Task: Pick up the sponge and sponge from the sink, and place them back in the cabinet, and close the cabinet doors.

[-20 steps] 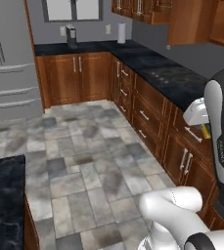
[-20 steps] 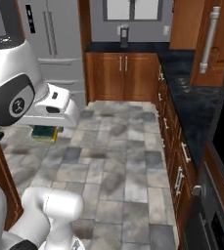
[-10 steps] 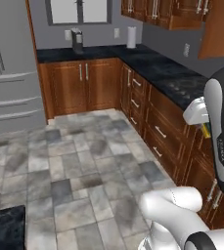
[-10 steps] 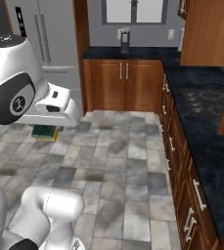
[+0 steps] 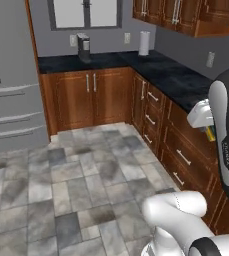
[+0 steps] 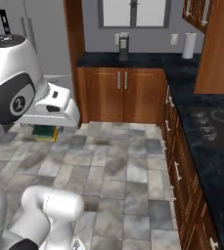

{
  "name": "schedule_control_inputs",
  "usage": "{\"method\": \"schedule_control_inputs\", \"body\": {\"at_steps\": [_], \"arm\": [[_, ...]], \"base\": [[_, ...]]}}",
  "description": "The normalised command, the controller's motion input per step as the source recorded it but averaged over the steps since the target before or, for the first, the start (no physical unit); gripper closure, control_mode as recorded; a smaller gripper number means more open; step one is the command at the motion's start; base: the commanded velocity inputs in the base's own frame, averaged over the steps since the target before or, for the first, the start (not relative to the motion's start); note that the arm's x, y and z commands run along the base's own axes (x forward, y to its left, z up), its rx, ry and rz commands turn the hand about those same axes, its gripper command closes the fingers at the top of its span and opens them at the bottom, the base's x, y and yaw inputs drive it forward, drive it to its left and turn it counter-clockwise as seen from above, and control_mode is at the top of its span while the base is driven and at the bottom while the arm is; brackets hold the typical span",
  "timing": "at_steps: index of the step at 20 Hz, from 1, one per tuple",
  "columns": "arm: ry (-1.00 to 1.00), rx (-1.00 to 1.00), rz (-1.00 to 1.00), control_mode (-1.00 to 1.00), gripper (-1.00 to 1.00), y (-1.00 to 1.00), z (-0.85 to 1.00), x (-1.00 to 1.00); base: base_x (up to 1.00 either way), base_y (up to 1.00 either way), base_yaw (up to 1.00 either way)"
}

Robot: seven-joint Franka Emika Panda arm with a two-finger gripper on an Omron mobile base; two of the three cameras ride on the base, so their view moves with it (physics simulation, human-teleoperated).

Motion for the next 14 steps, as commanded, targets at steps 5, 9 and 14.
{"method": "schedule_control_inputs", "body": {"at_steps": [5,9,14], "arm": [[0.0,0.0,0.0,1.0,1.0,0.0,0.0,0.0],[0.0,0.0,0.0,1.0,1.0,0.0,0.0,0.0],[0.0,0.0,0.0,1.0,1.0,0.0,0.0,0.0]], "base": [[0.76,-0.04,-0.05],[0.38,-0.04,-0.33],[0.2,0.0,-0.63]]}}
